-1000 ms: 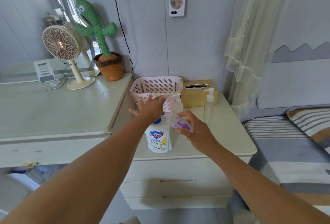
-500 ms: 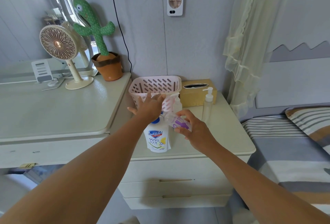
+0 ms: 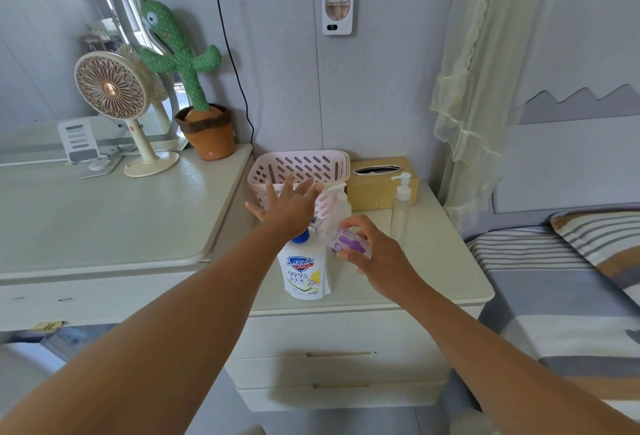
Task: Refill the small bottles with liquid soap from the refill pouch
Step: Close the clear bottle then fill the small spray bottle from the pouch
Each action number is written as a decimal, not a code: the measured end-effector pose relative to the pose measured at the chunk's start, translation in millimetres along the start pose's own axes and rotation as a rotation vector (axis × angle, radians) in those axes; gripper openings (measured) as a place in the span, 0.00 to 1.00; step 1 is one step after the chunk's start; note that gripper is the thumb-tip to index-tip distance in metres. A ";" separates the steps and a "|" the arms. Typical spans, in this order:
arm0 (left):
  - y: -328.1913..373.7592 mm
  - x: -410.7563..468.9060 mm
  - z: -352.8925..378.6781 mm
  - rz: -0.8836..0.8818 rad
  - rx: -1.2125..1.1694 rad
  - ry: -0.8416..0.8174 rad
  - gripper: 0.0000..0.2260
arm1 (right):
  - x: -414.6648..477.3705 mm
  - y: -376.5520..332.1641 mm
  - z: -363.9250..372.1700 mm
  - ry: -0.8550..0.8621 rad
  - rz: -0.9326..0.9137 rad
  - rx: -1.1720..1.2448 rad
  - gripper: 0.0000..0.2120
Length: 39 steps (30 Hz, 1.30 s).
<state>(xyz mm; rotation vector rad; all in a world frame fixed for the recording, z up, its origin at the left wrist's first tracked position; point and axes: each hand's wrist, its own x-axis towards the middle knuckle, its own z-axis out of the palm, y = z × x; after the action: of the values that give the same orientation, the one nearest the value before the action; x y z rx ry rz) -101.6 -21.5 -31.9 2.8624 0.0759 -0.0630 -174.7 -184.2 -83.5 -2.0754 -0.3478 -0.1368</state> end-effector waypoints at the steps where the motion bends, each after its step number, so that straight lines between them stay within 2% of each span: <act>1: 0.5 -1.5 1.6 0.001 0.001 -0.007 0.20 | 0.1 0.5 0.3 -0.006 0.011 -0.003 0.18; 11: 0.7 4.1 -4.0 -0.028 -0.029 -0.038 0.23 | -1.0 -4.8 -4.1 -0.011 0.016 0.029 0.18; 21: 2.0 -3.0 2.8 -0.022 -0.004 -0.046 0.20 | -1.7 1.0 0.3 -0.017 0.031 0.015 0.19; 28: 4.3 4.5 -3.9 -0.041 -0.052 -0.030 0.25 | -1.0 -4.7 -4.9 0.004 0.015 0.014 0.18; 39: 1.8 -1.7 1.3 -0.028 -0.010 -0.051 0.20 | -3.5 -0.6 1.0 -0.005 0.038 0.023 0.19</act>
<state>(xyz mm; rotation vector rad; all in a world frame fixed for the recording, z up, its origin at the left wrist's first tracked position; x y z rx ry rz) -103.3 -23.7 -32.5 2.8476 0.1058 -0.1408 -178.3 -183.8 -84.3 -2.0587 -0.3114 -0.1038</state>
